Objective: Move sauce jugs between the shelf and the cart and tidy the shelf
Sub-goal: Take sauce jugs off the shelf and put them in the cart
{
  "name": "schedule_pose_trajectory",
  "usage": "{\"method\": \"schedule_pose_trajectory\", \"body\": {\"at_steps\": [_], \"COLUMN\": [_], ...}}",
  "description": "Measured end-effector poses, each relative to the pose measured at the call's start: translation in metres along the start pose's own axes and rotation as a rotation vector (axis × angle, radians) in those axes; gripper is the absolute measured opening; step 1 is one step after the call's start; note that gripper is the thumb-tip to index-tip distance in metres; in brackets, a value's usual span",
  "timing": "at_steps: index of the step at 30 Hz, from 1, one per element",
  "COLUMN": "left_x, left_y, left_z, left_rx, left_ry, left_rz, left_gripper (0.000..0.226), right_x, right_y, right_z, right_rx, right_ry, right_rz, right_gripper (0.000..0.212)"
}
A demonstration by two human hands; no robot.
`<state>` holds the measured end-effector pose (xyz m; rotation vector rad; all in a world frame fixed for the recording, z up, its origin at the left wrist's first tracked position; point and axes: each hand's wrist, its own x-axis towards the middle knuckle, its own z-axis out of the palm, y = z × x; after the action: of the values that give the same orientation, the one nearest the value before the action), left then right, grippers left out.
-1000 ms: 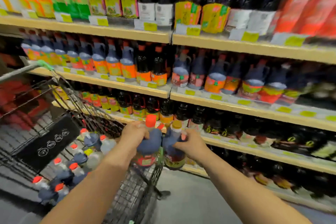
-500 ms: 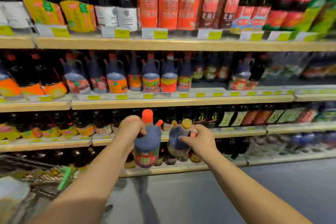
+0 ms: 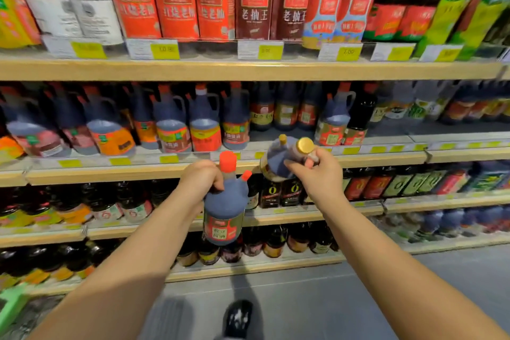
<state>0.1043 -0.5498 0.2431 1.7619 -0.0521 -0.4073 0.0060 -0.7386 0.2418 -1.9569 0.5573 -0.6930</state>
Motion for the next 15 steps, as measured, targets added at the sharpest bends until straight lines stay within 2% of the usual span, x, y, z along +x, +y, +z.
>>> {"method": "schedule_pose_trajectory", "body": {"at_steps": [2,5,8,11,15], "left_x": [0.018,0.05,0.08,0.107,0.133], "left_y": [0.004,0.009,0.017,0.022,0.023], "left_z": [0.01,0.023,0.034,0.043,0.052], "left_rx": [-0.032,-0.052,-0.052,-0.09,-0.065], "left_ry": [0.001,-0.016,-0.043,-0.05,-0.089], "left_rz": [0.015,0.05,0.069,0.102,0.116], "left_gripper": [0.038,0.045,0.036,0.024,0.022], "right_x": [0.024,0.061,0.098,0.136,0.174], "right_y": [0.004,0.013,0.019,0.027,0.044], "right_z": [0.005,0.017,0.03,0.047,0.069], "right_rx": [0.038,0.011,-0.031,-0.068,-0.138], "right_ry": [0.014,0.027,0.063,0.012,-0.083], "right_rz": [-0.049,-0.124,-0.181,-0.211,-0.196], "right_gripper": [0.049,0.045,0.048,0.043,0.045]}}
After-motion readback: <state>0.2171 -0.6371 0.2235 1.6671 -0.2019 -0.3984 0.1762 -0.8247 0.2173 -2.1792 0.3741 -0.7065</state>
